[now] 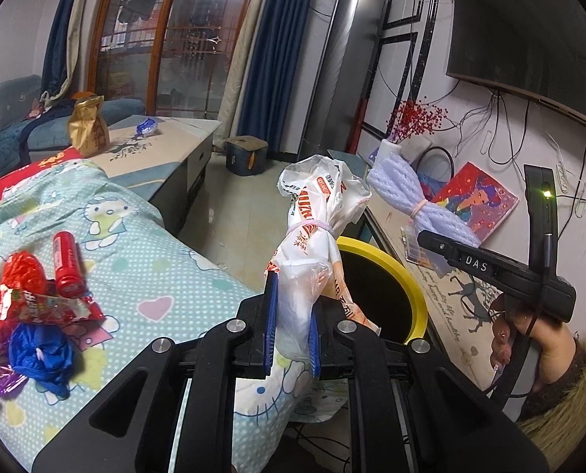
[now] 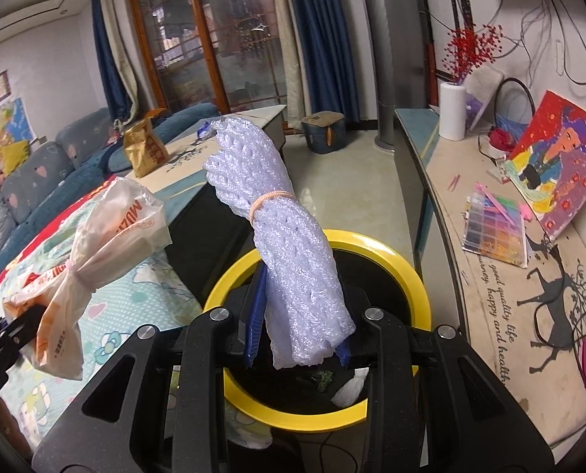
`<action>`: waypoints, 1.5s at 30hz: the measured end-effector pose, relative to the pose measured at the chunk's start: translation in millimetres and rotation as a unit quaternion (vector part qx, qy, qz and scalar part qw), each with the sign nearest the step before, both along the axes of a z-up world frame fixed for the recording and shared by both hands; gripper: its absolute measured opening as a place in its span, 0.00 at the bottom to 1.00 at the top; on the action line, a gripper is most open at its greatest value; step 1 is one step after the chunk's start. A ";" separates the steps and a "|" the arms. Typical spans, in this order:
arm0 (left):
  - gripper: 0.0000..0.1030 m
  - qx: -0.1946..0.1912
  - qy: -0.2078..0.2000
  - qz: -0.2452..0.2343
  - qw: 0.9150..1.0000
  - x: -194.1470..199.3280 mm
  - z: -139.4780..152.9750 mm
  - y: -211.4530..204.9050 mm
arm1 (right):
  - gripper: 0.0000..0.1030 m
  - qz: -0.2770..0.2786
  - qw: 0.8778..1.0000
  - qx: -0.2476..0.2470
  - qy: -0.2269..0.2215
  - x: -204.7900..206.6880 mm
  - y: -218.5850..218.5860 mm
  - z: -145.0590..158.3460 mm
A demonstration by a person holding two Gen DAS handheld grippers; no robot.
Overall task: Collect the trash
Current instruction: 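Carry the white plastic bag and lavender foam net over the yellow bin, then open both grippers to drop the plastic bag and lavender net into the bin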
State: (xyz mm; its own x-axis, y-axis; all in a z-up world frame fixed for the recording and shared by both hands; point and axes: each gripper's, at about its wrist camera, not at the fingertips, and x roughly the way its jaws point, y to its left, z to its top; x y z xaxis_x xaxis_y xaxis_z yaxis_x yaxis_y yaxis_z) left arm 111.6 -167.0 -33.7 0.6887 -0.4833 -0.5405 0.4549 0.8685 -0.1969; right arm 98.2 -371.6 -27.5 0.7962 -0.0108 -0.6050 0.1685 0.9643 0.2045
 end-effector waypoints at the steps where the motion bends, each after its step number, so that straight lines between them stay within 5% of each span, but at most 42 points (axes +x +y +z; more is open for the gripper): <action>1: 0.13 0.002 0.000 -0.002 1.000 1.4 -1.4 -2.2 | 0.22 -0.002 1.000 0.001 0.002 0.8 -1.5 -1.0; 38: 0.13 0.036 0.073 -0.039 0.996 60.5 -63.4 -72.2 | 0.23 -0.063 0.996 0.030 0.052 8.5 -38.6 -45.9; 41: 0.24 0.031 0.065 -0.038 0.997 64.8 -62.6 -74.6 | 0.31 -0.049 0.997 0.045 0.049 10.5 -36.7 -47.2; 43: 0.44 0.022 0.060 -0.030 0.998 68.7 -60.9 -71.8 | 0.49 -0.048 0.997 0.050 0.044 10.1 -35.3 -47.7; 45: 0.65 0.014 0.056 -0.022 0.998 70.3 -58.7 -67.8 | 0.51 -0.050 0.997 0.048 0.041 9.4 -34.1 -47.1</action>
State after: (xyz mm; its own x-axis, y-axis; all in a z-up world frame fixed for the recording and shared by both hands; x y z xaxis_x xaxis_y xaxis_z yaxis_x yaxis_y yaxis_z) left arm 181.9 -234.8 -92.3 0.6011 -0.4956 -0.6269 0.4690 0.8539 -0.2254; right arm 107.6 -405.7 -74.7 0.7415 -0.0263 -0.6705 0.2820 0.9189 0.2758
